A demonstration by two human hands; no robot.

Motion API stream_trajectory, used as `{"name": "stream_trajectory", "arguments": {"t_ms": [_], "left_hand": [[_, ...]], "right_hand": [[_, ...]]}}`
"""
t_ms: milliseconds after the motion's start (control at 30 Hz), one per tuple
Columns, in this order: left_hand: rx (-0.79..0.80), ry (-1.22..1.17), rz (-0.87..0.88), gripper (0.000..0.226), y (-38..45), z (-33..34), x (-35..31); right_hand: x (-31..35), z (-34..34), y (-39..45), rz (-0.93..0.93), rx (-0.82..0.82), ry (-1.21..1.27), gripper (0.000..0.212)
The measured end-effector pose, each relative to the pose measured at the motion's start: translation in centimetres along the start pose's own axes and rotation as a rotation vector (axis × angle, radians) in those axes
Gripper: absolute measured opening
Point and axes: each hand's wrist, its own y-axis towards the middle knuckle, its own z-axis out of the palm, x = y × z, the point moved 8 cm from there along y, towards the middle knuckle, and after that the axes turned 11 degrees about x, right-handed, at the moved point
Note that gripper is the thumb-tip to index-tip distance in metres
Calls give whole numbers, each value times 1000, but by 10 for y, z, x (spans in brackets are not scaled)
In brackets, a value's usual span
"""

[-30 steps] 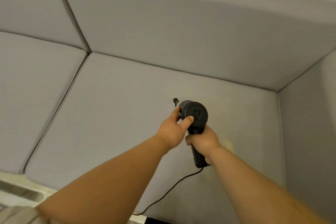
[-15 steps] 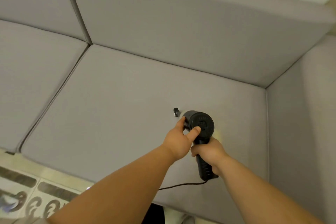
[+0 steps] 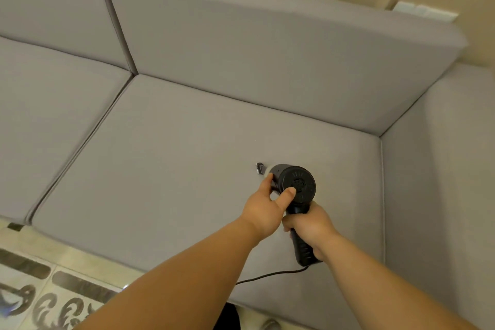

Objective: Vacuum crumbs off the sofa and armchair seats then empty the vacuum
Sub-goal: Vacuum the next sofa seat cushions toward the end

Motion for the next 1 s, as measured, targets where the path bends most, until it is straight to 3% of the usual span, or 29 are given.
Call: {"name": "stream_trajectory", "arguments": {"t_ms": [433,800,1000], "left_hand": [[63,72,-24,70,92,-84,-40],[134,93,-44,73,98,-71,-45],[124,95,2,75,85,-53,-50]], "right_hand": [[78,16,91,14,-56,64,37],[68,4,78,165,-43,77,34],[63,-5,55,105,-98,107,28]]}}
